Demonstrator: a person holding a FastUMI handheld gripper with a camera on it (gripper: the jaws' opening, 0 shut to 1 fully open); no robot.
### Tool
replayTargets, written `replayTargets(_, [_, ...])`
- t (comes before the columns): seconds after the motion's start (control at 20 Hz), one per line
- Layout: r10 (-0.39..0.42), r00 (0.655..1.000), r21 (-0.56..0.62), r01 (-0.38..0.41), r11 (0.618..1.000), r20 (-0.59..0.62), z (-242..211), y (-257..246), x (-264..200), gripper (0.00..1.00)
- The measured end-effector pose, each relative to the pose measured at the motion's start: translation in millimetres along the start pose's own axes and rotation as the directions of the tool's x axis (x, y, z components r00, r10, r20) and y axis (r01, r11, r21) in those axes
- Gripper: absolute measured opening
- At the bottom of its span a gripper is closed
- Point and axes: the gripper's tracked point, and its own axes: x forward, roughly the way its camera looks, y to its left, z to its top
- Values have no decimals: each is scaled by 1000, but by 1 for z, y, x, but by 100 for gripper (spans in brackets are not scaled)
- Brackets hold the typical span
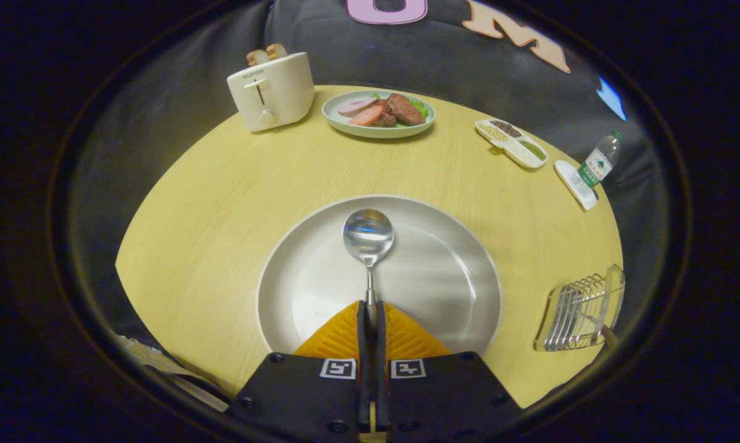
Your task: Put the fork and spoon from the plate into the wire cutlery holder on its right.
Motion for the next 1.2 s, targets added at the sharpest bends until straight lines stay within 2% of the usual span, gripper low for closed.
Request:
replayTargets(0.3, [30,998,8,-30,1000,-63,-6,-28,-33,7])
replayTargets(0.5, [25,995,18,-23,1000,-94,-9,-54,-57,7])
replayTargets(1.2, [-67,986,23,72,997,-154,-15,-157,-128,7])
